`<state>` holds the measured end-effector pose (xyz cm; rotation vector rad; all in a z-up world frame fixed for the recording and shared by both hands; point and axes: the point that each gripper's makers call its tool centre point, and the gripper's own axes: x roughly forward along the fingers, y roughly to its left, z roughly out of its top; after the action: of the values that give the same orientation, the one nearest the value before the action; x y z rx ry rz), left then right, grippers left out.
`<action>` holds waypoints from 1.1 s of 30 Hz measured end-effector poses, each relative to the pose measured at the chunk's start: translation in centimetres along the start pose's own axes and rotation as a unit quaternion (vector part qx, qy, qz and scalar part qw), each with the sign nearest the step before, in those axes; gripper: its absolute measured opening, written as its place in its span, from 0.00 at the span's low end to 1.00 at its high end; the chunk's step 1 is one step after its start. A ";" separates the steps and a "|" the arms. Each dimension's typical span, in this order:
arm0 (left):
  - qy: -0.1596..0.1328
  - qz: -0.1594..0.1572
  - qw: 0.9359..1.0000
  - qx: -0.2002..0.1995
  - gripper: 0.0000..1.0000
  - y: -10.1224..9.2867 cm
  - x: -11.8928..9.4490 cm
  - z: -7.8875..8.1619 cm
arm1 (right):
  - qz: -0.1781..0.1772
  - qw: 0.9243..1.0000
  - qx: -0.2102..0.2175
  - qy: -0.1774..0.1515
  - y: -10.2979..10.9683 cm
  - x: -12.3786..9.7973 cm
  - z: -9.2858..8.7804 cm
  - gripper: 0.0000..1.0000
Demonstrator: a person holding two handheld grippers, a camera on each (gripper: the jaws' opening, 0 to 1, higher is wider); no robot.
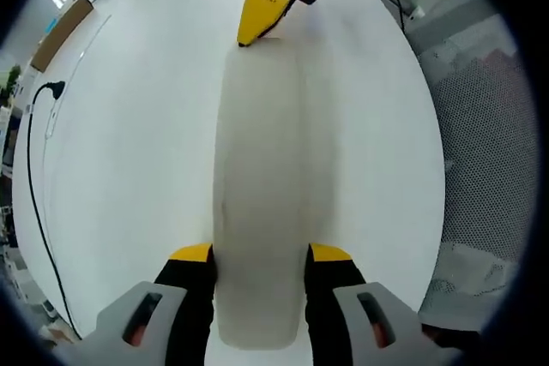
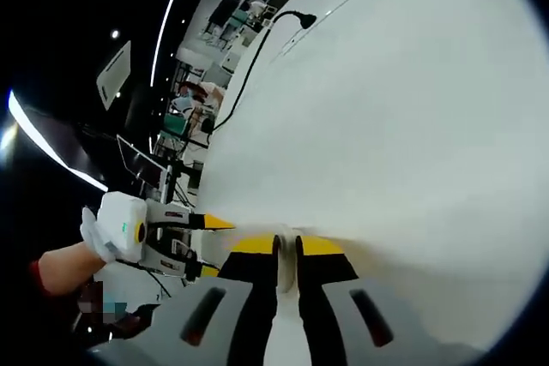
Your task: Arrange the utensils inside the cutlery case until each visible utensil rests in its matching compartment.
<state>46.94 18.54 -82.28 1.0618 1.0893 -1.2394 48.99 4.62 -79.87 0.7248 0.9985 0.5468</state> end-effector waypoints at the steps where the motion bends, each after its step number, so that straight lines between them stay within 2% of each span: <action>1: -0.001 0.000 1.000 0.005 0.42 0.0 0.0 0.1 | -0.008 0.999 -0.044 0.016 -0.2 -0.4 -0.4 0.05; 2: -0.002 -0.002 1.000 0.013 0.42 -0.1 0.1 0.2 | -0.018 0.998 -0.057 0.022 -0.1 -0.7 -0.5 0.05; 3: -0.002 -0.003 1.000 0.013 0.42 -0.1 0.1 0.2 | -0.028 0.993 -0.114 0.032 0.1 -0.9 -0.5 0.06; 4: -0.001 -0.004 1.000 0.010 0.42 0.1 0.2 0.2 | -0.032 0.983 -0.178 0.042 0.3 -1.1 -0.7 0.12; 5: -0.002 -0.005 1.000 0.009 0.42 0.1 0.3 0.2 | -0.032 0.965 -0.258 0.043 0.9 -1.1 -0.8 0.20; 6: -0.005 -0.006 1.000 0.008 0.42 0.2 0.3 0.1 | -0.034 0.958 -0.281 0.039 1.4 -1.1 -0.9 0.31; 7: -0.009 -0.006 1.000 0.008 0.42 0.1 0.3 0.1 | -0.027 0.950 -0.307 0.043 2.2 -1.1 -1.2 0.35; 8: -0.013 -0.006 1.000 0.004 0.42 0.1 0.3 0.1 | -0.028 0.942 -0.330 0.047 2.4 -1.1 -1.4 0.35; 9: -0.015 -0.005 1.000 0.002 0.43 0.2 0.3 0.1 | -0.034 0.931 -0.360 0.056 2.7 -1.2 -1.4 0.32; 11: -0.021 0.002 1.000 -0.011 0.43 0.3 0.3 0.0 | -0.043 0.915 -0.395 0.064 2.8 -1.2 -1.3 0.33; 13: -0.027 0.018 0.999 -0.013 0.44 0.7 0.1 -0.5 | -0.046 0.895 -0.438 0.077 3.1 -1.2 -1.4 0.39; 14: -0.034 0.022 0.999 -0.015 0.44 0.8 -0.1 -0.6 | -0.044 0.878 -0.468 0.092 3.2 -1.2 -1.5 0.41; 15: -0.048 0.024 0.998 -0.028 0.43 0.8 -0.5 -0.5 | -0.044 0.872 -0.477 0.096 3.2 -1.2 -1.6 0.41; 16: -0.057 0.025 0.997 -0.044 0.44 0.9 -0.7 -0.5 | -0.044 0.856 -0.503 0.112 3.2 -1.2 -1.8 0.41; 18: -0.065 0.017 0.995 -0.072 0.45 0.7 -1.5 -0.9 | -0.048 0.834 -0.535 0.127 2.8 -1.1 -1.7 0.42; 19: -0.087 0.020 0.993 -0.075 0.47 0.8 -2.1 -0.6 | -0.046 0.832 -0.538 0.129 2.9 -1.0 -1.7 0.43; 20: -0.093 0.020 0.992 -0.078 0.47 0.9 -2.3 -0.6 | -0.040 0.835 -0.533 0.130 3.2 -0.8 -1.7 0.44; 22: -0.103 0.027 0.990 -0.096 0.49 0.9 -3.4 -1.1 | -0.034 0.835 -0.533 0.132 3.7 -0.8 -1.7 0.46; 24: -0.118 0.033 0.985 -0.122 0.56 0.9 -4.2 -1.6 | -0.031 0.826 -0.548 0.129 4.1 -0.8 -1.4 0.48; 26: -0.134 0.034 0.981 -0.136 0.64 0.6 -4.8 -2.0 | -0.026 0.816 -0.560 0.139 4.2 -0.8 -1.3 0.49; 28: -0.154 0.044 0.978 -0.134 0.64 0.4 -5.5 -2.4 | -0.027 0.799 -0.580 0.153 4.1 -0.9 -1.0 0.51; 29: -0.154 0.051 0.977 -0.140 0.64 0.4 -5.7 -2.8 | -0.026 0.790 -0.592 0.158 4.0 -0.9 -0.9 0.51; 31: -0.156 0.059 0.972 -0.167 0.64 0.5 -6.0 -3.6 | -0.029 0.778 -0.602 0.175 4.2 -0.6 -1.3 0.50; 33: -0.170 0.071 0.962 -0.201 0.63 0.6 -6.7 -4.1 | -0.034 0.773 -0.607 0.183 4.1 -0.5 -1.4 0.46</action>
<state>47.21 23.76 -76.37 0.5794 0.9275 -0.9857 47.19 7.35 -76.95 -0.6091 0.7883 1.1249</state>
